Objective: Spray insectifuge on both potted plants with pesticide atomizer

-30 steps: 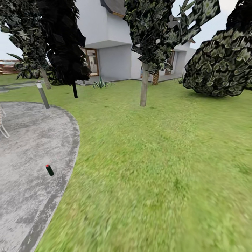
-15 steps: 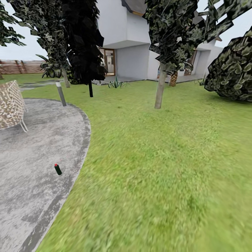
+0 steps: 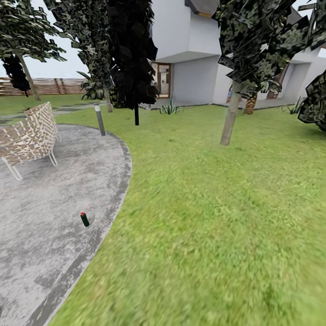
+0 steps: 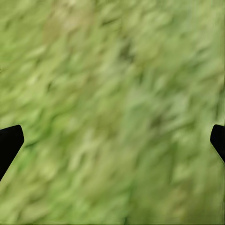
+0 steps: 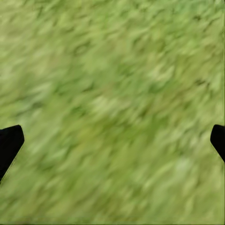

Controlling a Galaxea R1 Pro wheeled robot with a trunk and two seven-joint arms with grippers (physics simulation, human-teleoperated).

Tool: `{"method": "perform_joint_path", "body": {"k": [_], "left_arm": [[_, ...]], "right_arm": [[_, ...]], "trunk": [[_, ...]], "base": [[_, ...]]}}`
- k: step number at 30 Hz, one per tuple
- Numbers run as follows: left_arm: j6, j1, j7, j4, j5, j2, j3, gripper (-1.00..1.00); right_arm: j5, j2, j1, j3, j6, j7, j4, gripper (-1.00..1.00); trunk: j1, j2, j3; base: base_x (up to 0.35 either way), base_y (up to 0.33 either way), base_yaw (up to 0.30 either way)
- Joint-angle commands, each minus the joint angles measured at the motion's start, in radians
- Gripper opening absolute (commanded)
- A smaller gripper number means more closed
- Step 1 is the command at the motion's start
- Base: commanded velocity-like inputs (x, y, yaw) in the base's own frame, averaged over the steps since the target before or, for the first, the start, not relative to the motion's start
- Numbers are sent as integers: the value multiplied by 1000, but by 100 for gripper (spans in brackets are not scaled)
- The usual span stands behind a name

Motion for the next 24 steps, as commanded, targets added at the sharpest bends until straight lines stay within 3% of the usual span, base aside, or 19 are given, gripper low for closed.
{"method": "perform_joint_path", "body": {"k": [1, 7, 24], "left_arm": [[-3, -1, 0, 1, 1, 0, 0, 100], [-3, 0, 0, 1, 1, 0, 0, 100], [-3, 0, 0, 1, 1, 0, 0, 100]], "right_arm": [[1, 0, 0, -1, -3, 0, 1, 100], [1, 0, 0, -2, -3, 0, 1, 100], [1, 0, 0, -1, -3, 0, 1, 100]], "trunk": [[0, 0, -1], [0, 0, -1], [0, 0, -1]], "base": [[281, -164, 278], [281, -164, 223], [281, -165, 11]]}}
